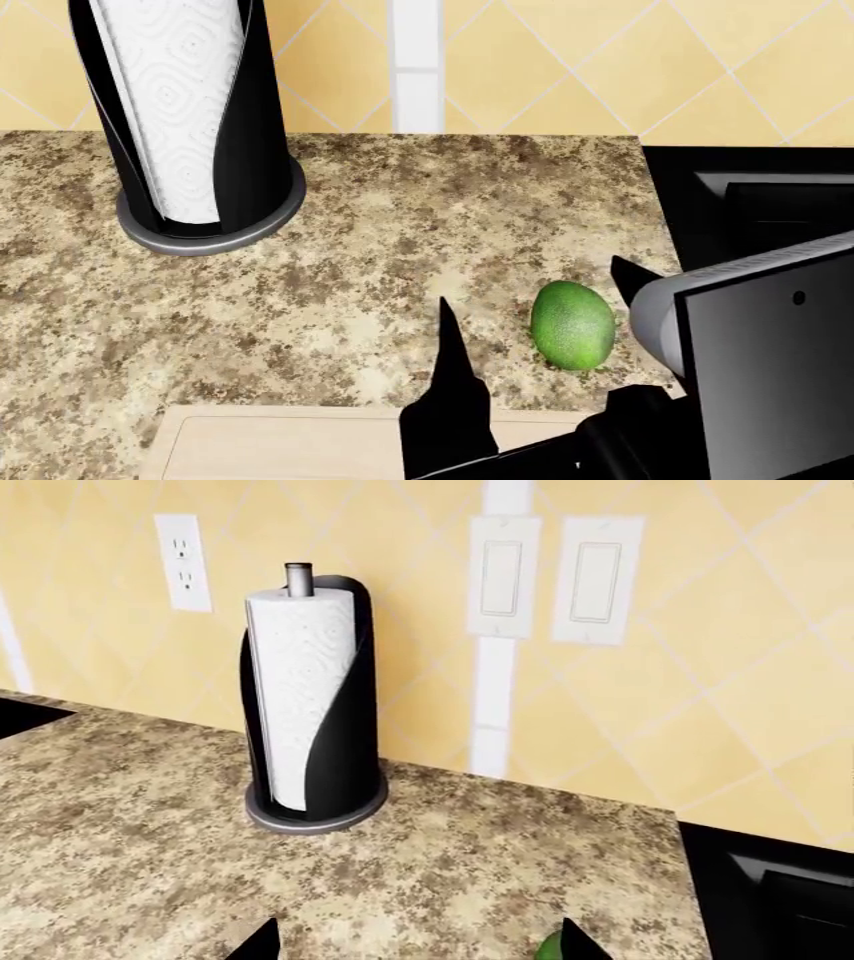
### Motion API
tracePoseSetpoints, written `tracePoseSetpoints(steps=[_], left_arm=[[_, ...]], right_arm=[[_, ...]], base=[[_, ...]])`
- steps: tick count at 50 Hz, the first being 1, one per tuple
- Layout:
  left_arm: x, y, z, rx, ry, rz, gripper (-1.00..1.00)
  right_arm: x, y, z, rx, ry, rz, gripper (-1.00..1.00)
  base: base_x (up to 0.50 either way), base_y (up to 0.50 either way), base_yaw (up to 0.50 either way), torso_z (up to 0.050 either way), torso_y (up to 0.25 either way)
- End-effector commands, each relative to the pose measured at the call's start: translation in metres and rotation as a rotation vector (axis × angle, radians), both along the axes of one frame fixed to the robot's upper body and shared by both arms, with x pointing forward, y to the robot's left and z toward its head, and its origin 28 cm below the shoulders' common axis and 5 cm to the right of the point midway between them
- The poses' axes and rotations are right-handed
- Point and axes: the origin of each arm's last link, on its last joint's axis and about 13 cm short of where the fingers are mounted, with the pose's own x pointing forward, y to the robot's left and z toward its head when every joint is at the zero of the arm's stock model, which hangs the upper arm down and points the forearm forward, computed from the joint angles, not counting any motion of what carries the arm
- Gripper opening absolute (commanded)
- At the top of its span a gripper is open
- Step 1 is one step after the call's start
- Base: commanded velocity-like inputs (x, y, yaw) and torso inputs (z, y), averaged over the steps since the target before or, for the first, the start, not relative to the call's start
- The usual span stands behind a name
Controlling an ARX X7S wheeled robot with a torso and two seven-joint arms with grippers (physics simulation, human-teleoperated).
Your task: Place the avocado, onion, tomato and bell pepper on the cutting board.
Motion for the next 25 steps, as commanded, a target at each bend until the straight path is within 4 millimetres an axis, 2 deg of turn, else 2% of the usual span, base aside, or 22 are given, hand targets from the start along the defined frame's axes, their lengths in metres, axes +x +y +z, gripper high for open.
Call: tracePoseSetpoints(steps=[1,25], left_arm=[[0.008,0.004,-0.002,0.022,-0.007,0.024,1.00],[0.017,0.010,-0.008,0.022,0.016,0.027,1.00]], right_arm=[[-0.002,0.000,0.003,0.025,-0.041,0.007,1.00],[-0.009,-0.003,0.005,0.026,-0.034,-0.002,1.00]], base=[[0.00,0.00,0.00,0.000,0.000],[0.00,0.00,0.00,0.000,0.000]])
